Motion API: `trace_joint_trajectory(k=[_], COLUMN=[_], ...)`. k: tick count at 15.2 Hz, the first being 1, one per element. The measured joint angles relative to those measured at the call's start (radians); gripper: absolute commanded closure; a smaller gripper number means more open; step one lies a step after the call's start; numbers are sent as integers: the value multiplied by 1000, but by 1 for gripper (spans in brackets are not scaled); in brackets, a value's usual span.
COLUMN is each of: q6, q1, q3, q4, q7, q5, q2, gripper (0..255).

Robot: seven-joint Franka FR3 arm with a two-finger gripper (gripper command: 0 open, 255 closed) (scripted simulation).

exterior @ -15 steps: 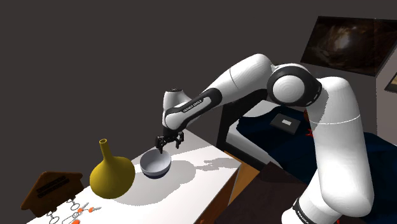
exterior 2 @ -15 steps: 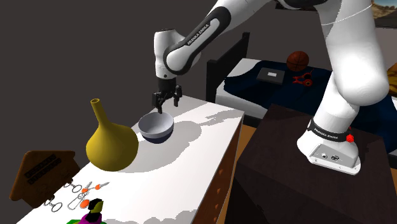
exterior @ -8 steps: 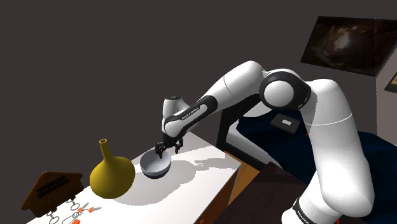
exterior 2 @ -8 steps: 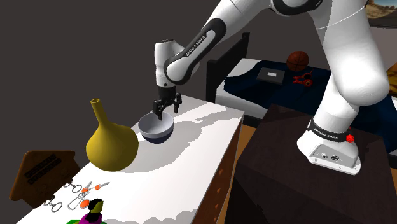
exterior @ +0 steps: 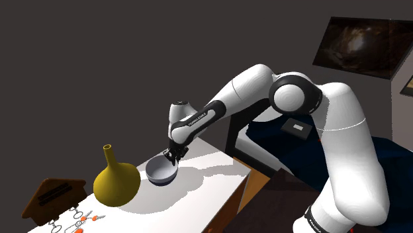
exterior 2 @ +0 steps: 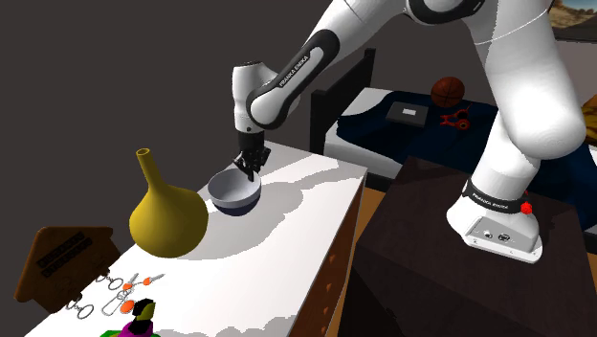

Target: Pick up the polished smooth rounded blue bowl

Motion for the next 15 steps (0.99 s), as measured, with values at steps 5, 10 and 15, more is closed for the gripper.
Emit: trace_joint_trajectory(k=[5,10,15], q6=[-11,-57,-103], q1=[-3,-8,-13], q3=[2,8,13], q4=[-1,1,4], q7=[-2,-3,-3], q5=[2,9,16], q2=[-11,-56,-99], gripper=[255,255,255])
